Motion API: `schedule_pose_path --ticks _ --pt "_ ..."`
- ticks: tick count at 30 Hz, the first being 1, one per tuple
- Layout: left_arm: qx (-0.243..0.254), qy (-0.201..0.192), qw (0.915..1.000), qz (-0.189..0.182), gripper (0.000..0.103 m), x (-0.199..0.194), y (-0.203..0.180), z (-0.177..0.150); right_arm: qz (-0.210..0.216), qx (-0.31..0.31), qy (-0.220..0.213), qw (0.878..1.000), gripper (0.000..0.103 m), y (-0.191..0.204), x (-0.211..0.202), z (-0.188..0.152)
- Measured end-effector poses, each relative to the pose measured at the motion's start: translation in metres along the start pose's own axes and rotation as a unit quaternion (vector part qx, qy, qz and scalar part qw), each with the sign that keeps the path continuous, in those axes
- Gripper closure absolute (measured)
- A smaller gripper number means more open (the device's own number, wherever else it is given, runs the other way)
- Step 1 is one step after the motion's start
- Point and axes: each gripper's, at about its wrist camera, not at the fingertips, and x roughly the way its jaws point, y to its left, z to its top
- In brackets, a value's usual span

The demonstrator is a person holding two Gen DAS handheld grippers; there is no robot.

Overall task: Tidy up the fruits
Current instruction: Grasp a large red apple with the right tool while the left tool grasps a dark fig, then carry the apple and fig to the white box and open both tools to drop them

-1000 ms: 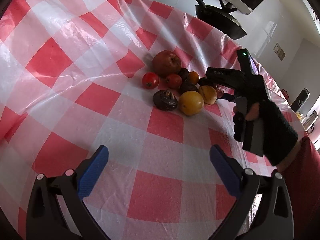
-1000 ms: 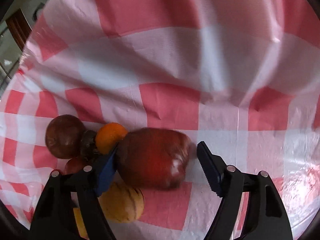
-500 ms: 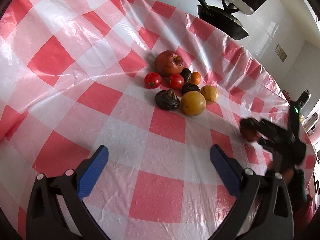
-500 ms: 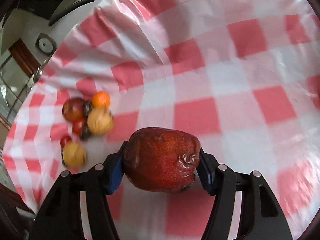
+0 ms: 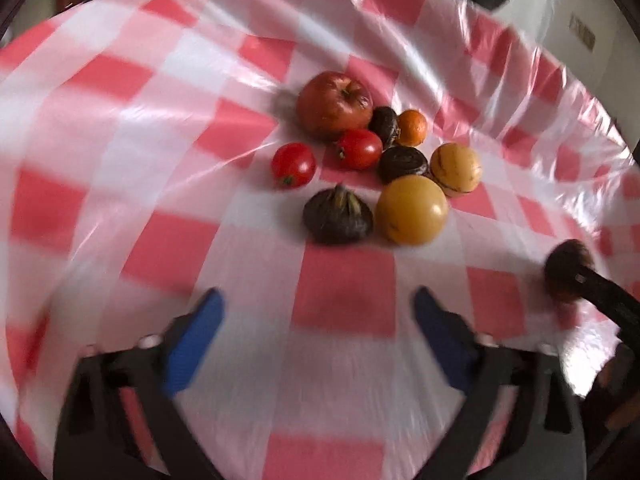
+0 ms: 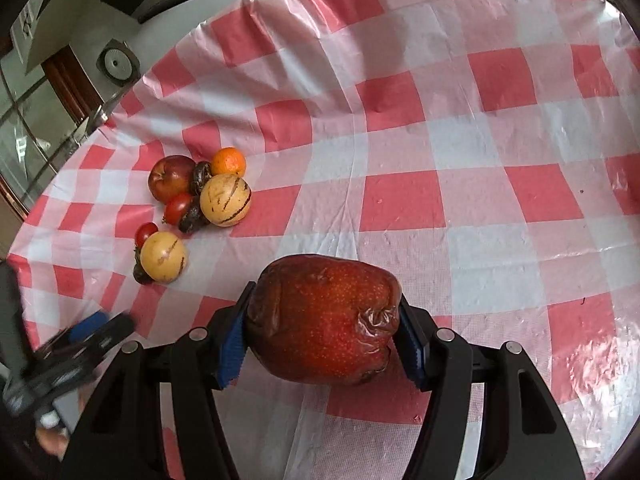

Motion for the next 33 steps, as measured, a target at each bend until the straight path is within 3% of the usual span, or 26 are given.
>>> schedule_pose_path --ticks 4,8,15,22,31,33 --pt "0.035 0.005 0.9992 0.017 0.032 0.023 -0.008 0.025 0.0 0.001 0.0 1.0 0.041 0.0 0.001 0.0" --pt "0.046 -0.004 0.9988 0.015 0.059 0.027 -0.013 0.035 0.004 0.004 -0.001 1.0 0.041 -0.002 0.0 0.0" --pt "0.016 -0.05 0.9985 -0.014 0.059 -0.009 -0.012 0.007 0.005 0.007 -0.002 1.0 0.041 -0.002 -0.001 -0.001" --pt "-0.064 -0.08 0.994 -0.039 0.059 -0.033 0.007 -0.022 0.009 0.012 -0.003 1.0 0.041 -0.002 -0.001 0.0" --pt "-0.05 -0.102 0.9935 -0.004 0.059 -0.101 0.002 -0.083 -0.006 0.026 -0.001 1.0 0.042 -0.001 -0.009 -0.008" --pt "-0.035 -0.105 0.9937 0.013 0.059 -0.115 0.003 -0.099 0.014 0.041 -0.001 0.999 0.042 0.003 -0.02 -0.023"
